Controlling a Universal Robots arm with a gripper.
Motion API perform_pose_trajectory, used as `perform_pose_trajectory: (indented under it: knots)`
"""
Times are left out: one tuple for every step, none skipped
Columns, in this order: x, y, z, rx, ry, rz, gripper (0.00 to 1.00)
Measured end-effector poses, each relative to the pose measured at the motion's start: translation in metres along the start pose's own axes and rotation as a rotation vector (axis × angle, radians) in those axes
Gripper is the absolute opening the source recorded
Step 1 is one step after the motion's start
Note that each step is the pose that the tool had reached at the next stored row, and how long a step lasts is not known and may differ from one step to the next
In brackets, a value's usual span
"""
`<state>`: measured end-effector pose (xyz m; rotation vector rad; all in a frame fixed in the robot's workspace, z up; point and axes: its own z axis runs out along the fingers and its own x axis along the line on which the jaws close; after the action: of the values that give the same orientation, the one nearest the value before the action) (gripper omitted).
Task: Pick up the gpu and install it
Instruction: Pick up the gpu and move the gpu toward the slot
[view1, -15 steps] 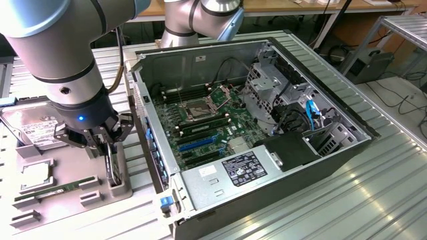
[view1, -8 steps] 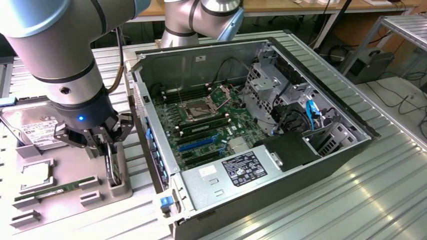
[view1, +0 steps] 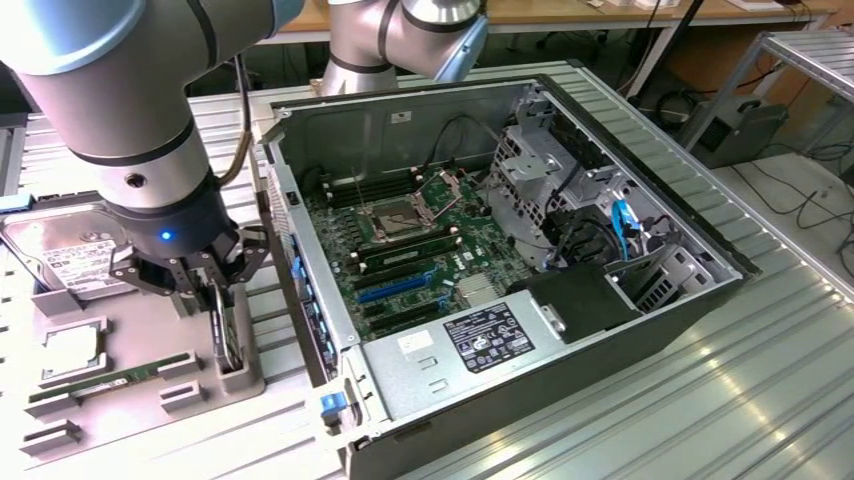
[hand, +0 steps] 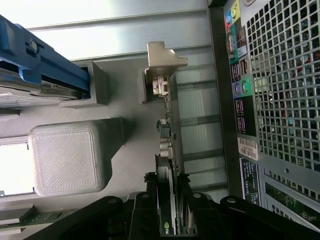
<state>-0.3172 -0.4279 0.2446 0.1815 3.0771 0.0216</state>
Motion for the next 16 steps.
perform_pose_trajectory:
  knots:
    - [-0.0004,0.0,0.0,-0.0004,0.0002,-0.009,0.27]
    - [-0.001,0.0001,0.0,-0.0014,0.0005,-0.026,0.27]
    - [-0.0014,0.0001,0.0,-0.002,0.0007,-0.037,0.27]
    - [-0.0018,0.0002,0.0001,-0.0028,0.0009,-0.049,0.27]
    - [-0.002,0.0002,0.0001,-0.0035,0.0012,-0.063,0.27]
    - [-0.0022,0.0003,0.0001,-0.0038,0.0013,-0.067,0.27]
    - [-0.0031,0.0004,0.0001,-0.0042,0.002,-0.074,0.27]
    - [-0.0036,0.0004,0.0001,-0.0044,0.0024,-0.079,0.27]
    - [-0.0042,0.0005,0.0002,-0.0048,0.0027,-0.086,0.27]
    - [-0.0047,0.0005,0.0003,-0.0053,0.0031,-0.093,0.27]
    - [-0.0053,0.0006,0.0003,-0.0058,0.0034,-0.103,0.27]
    - [-0.0058,0.0006,0.0004,-0.0063,0.0037,-0.111,0.27]
    - [-0.0058,0.0007,0.0003,-0.0066,0.0039,-0.118,0.27]
    - [-0.0058,0.0007,0.0004,-0.0067,0.0039,-0.119,0.27]
    - [-0.0059,0.0007,0.0003,-0.0067,0.004,-0.119,0.27]
    - [-0.006,0.0007,0.0003,-0.0067,0.004,-0.119,0.27]
